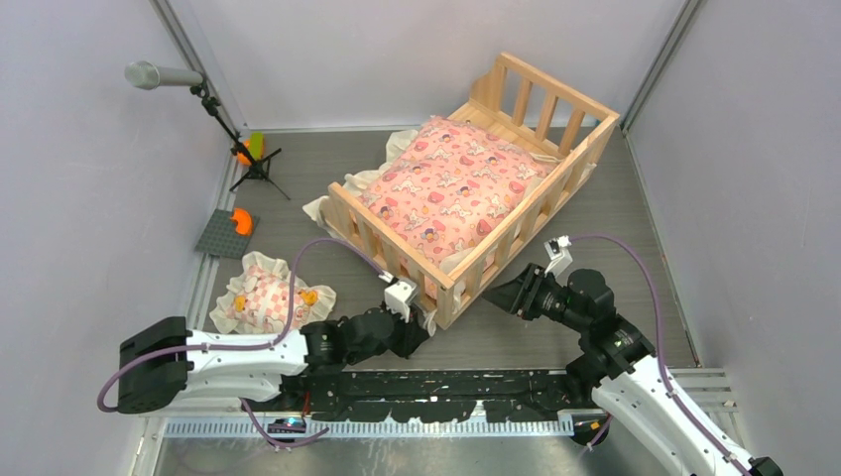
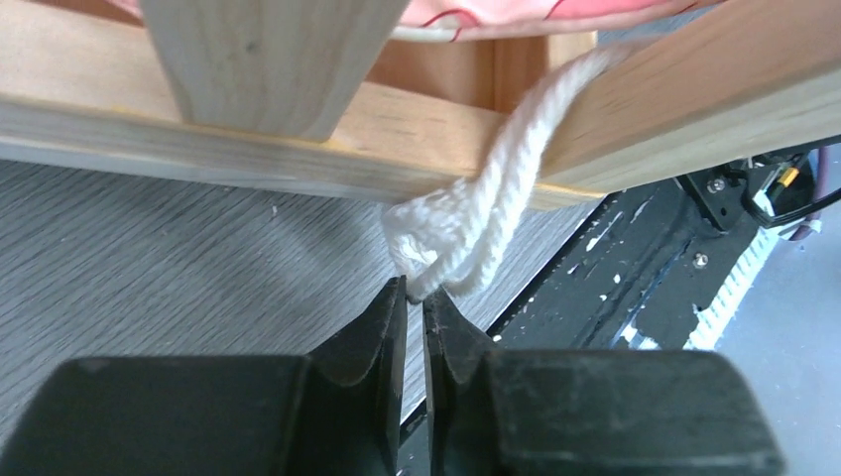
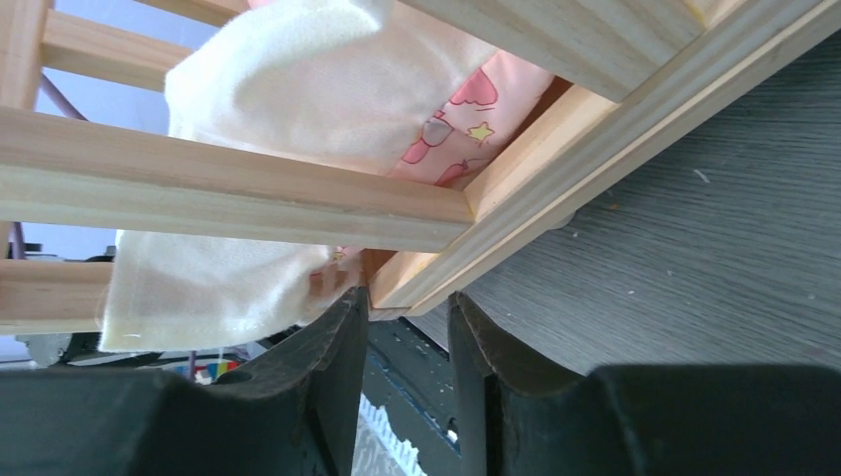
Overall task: Set up the pet bed
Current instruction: Cross the ropes on the bed frame.
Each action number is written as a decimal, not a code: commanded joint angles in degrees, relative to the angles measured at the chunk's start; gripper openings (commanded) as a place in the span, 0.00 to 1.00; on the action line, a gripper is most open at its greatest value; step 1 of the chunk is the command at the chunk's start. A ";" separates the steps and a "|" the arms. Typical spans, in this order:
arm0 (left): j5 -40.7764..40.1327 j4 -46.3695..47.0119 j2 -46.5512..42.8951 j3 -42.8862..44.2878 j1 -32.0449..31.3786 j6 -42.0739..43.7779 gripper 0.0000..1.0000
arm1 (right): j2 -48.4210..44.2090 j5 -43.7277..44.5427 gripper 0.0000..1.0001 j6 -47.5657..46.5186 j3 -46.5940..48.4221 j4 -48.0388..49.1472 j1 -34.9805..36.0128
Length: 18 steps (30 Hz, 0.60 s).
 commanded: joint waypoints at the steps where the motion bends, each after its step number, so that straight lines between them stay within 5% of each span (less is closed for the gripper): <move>1: 1.44 3.79 0.60 3.08 -0.21 -0.46 0.11 | 0.07 -2.94 0.41 4.45 -0.14 5.84 0.47; 11: 3.81 3.89 1.42 4.83 -0.27 -0.74 0.00 | -1.30 -0.18 0.41 3.01 1.71 -1.11 6.01; 18: 3.73 3.63 1.27 4.80 -0.32 -0.74 0.00 | -1.80 22.42 0.42 2.03 4.03 -3.97 22.57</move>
